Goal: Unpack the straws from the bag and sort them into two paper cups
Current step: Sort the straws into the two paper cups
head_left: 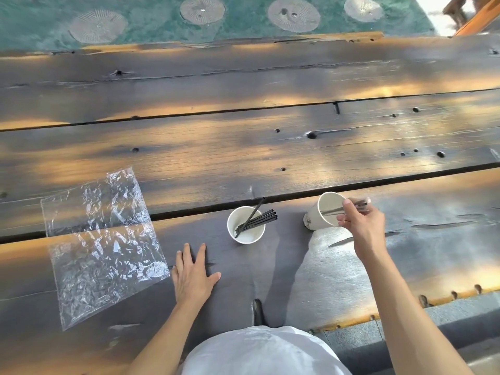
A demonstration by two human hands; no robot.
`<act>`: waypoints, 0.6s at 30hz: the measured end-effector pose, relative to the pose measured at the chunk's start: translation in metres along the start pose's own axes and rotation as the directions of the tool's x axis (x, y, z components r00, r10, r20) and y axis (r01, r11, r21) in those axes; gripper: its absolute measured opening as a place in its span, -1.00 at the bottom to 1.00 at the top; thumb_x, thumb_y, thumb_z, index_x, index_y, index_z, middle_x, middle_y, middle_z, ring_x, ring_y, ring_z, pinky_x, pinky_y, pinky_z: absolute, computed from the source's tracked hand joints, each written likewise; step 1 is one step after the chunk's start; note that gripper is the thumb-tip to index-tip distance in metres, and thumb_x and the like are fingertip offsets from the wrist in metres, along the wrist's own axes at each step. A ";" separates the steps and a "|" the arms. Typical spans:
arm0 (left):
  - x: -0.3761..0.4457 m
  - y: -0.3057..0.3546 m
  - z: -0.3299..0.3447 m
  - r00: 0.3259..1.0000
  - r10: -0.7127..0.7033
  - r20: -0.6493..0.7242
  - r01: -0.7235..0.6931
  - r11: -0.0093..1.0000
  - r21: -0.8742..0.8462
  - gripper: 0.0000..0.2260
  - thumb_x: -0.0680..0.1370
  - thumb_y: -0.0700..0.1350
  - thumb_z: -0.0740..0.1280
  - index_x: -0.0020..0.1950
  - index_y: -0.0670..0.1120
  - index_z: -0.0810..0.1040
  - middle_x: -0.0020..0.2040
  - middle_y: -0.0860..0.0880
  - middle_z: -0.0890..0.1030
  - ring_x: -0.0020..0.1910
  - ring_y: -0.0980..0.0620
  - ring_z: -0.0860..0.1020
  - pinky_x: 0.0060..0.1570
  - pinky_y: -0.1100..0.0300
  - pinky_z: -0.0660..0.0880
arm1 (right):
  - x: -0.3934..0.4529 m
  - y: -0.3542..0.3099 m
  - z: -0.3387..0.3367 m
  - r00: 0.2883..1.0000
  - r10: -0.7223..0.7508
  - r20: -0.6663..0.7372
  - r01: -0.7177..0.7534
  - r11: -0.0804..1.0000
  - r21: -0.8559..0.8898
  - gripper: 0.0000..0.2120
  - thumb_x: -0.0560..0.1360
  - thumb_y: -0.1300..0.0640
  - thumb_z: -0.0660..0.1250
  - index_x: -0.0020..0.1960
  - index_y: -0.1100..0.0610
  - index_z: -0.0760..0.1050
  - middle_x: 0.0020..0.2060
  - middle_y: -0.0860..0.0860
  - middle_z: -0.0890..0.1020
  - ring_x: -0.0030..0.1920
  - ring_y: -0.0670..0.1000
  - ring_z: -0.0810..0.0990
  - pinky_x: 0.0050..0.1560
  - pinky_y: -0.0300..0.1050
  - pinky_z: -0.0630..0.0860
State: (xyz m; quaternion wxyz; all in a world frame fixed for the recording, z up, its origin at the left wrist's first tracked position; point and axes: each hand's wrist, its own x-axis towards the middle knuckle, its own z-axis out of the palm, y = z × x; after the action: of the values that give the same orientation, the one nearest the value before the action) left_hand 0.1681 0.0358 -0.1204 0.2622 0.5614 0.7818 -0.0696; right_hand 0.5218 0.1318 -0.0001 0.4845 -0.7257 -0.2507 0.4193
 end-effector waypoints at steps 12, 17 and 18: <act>-0.003 -0.008 -0.013 0.994 -0.001 -0.111 -0.013 0.991 -0.132 -0.41 0.52 0.03 0.40 0.50 0.03 0.27 0.58 -0.17 0.13 0.56 -0.20 0.06 0.47 -0.18 0.17 | -0.040 -0.050 0.033 0.942 -0.314 -0.121 0.293 0.942 -0.164 -0.67 0.54 -0.02 0.30 0.29 -0.01 0.47 0.22 -0.10 0.57 -0.27 0.11 0.57 -0.22 -0.01 0.56; 0.006 -0.064 -0.032 0.922 -0.241 -0.304 0.179 0.959 -0.218 -0.43 0.51 -0.06 0.42 0.48 -0.10 0.32 0.54 -0.25 0.20 0.53 -0.27 0.15 0.42 -0.23 0.19 | -0.085 -0.060 0.086 0.938 -0.285 0.196 0.324 0.924 -0.204 -0.83 0.55 0.20 0.29 0.11 0.10 0.57 -0.22 0.00 0.67 -0.41 -0.02 0.53 -0.31 -0.16 0.48; 0.008 -0.078 -0.032 0.925 -0.293 -0.240 0.244 0.946 -0.214 -0.38 0.52 0.00 0.40 0.52 -0.09 0.27 0.56 -0.26 0.14 0.54 -0.28 0.09 0.45 -0.24 0.13 | -0.096 -0.058 0.097 0.917 -0.291 0.273 0.355 0.908 -0.224 -0.84 0.54 0.24 0.29 0.08 0.11 0.58 -0.30 -0.02 0.66 -0.42 -0.06 0.54 -0.32 -0.23 0.46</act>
State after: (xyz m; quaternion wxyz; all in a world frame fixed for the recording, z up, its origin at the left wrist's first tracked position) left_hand 0.0841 0.0274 -0.1121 0.1914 0.4267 0.8829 0.0430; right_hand 0.3915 0.1285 0.0704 0.4117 -0.6784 -0.4777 0.3768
